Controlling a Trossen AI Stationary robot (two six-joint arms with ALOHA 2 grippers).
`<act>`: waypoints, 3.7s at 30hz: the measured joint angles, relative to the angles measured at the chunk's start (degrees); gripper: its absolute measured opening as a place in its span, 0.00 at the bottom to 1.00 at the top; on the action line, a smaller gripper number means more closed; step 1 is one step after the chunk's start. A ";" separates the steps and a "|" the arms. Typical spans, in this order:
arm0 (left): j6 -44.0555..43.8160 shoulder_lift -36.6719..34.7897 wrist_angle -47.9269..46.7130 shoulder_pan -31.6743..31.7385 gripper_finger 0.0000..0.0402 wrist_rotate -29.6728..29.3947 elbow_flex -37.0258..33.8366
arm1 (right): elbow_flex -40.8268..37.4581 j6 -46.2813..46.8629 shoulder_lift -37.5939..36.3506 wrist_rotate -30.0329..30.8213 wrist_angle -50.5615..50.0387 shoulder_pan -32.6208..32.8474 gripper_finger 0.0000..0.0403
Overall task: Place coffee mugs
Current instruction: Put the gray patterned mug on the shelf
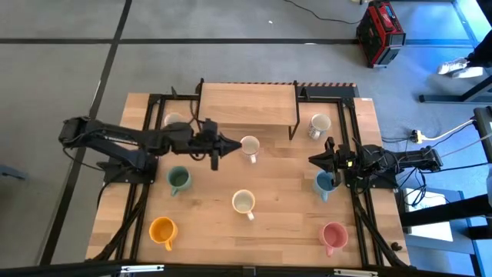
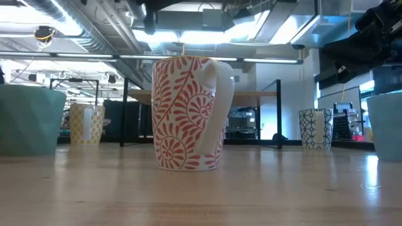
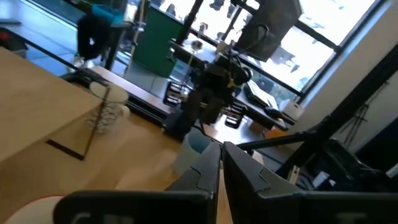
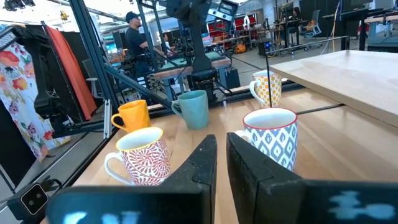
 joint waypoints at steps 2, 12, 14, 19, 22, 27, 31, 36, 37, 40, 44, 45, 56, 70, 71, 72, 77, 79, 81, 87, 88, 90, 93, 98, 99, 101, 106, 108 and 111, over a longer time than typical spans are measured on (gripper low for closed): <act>0.00 2.09 0.05 -0.36 0.03 -0.14 1.55 | 0.00 0.02 -0.02 0.00 0.02 0.02 0.07; 1.52 9.82 0.31 0.73 0.03 -2.66 4.18 | 0.00 1.89 0.00 -0.02 0.00 0.00 0.07; 1.53 11.03 -0.05 0.58 0.03 -2.57 4.18 | 0.00 2.01 -0.01 -0.04 -0.02 0.02 0.07; 1.21 14.40 -1.11 -0.74 0.09 -2.47 4.18 | 0.00 2.03 -0.02 -0.04 -0.02 0.02 0.07; -0.61 16.84 -1.21 -1.57 0.17 -2.43 4.15 | 0.00 2.05 -0.01 -0.04 -0.02 0.00 0.07; -1.33 20.23 -1.39 -2.75 0.31 -2.47 4.15 | 0.00 1.81 -0.02 -0.04 -0.02 0.00 0.07; -0.17 22.61 -1.59 -3.00 0.33 -2.76 4.15 | 0.00 1.79 0.00 -0.03 -0.04 0.01 0.07; -0.25 26.12 -1.64 -3.11 0.34 -3.55 4.15 | 0.00 1.77 0.00 -0.04 -0.04 0.01 0.07; -0.26 26.69 -1.80 -3.11 0.34 -3.56 4.15 | 0.00 1.77 0.00 -0.04 -0.04 0.00 0.07; -1.10 28.10 -3.75 -3.14 0.34 -4.32 4.14 | 0.00 1.77 0.00 -0.04 -0.05 0.02 0.07; -3.29 29.23 -6.31 -3.31 0.34 -8.27 4.13 | 0.00 1.75 0.02 -0.06 -0.07 0.01 0.07; -3.32 29.50 -6.32 -3.40 0.34 -9.20 4.13 | 0.00 1.75 0.02 -0.05 -0.06 0.00 0.07; -1.79 31.15 -5.13 -3.59 0.34 -13.13 4.20 | 0.00 1.72 0.02 -0.04 -0.07 0.00 0.07; -1.45 37.79 1.76 -3.42 0.34 -17.20 4.12 | 0.00 1.70 0.05 -0.04 -0.07 0.01 0.07; -1.45 38.14 2.68 -3.42 0.34 -17.42 4.11 | 0.00 1.70 0.05 -0.04 -0.07 0.00 0.07; -1.42 38.40 3.82 -3.38 0.34 -17.44 4.11 | 0.00 1.70 0.05 -0.06 -0.07 0.02 0.07; -1.40 38.56 4.92 -3.27 0.34 -17.00 4.12 | 0.00 1.70 0.05 -0.04 -0.07 0.01 0.07; -1.40 38.56 5.35 -3.28 0.34 -17.61 4.12 | 0.00 1.70 0.05 -0.04 -0.07 0.00 0.07; -1.26 38.58 6.78 -3.28 0.34 -18.15 4.13 | 0.00 1.70 0.05 -0.04 -0.07 0.00 0.07; -0.25 38.58 9.78 -3.27 0.34 -19.11 4.13 | 0.00 1.70 0.05 0.04 -0.07 0.00 0.07; -0.03 38.58 9.39 -3.27 0.34 -19.10 4.13 | 0.00 1.70 0.05 0.06 -0.07 0.00 0.07; 0.07 38.58 8.90 -3.27 0.34 -19.07 4.13 | 0.00 1.69 0.05 0.29 -0.03 0.00 0.07; 0.05 38.58 9.02 -3.72 0.34 -17.74 4.13 | 0.00 1.70 0.05 1.75 0.21 0.02 0.07; 0.43 34.22 6.49 -5.66 0.34 -15.08 4.17 | -0.02 1.80 0.05 3.43 1.11 0.00 0.07; 0.48 32.57 4.43 -6.03 0.34 -14.99 4.16 | -0.02 1.84 0.05 3.42 1.32 0.00 0.07; 0.68 29.25 1.05 -6.61 0.34 -14.97 4.11 | -0.02 4.71 0.05 3.05 2.98 0.01 0.07; 0.69 19.59 -9.00 -6.93 0.34 -14.97 4.15 | -0.02 13.23 0.84 4.91 2.21 -0.02 0.07; 1.77 16.70 -12.91 -6.73 0.34 -16.20 4.11 | -0.02 13.38 2.74 3.83 2.41 0.02 0.07; 4.95 14.29 -14.15 -5.71 0.34 -18.75 4.11 | -0.02 13.35 8.48 4.95 4.79 0.02 0.07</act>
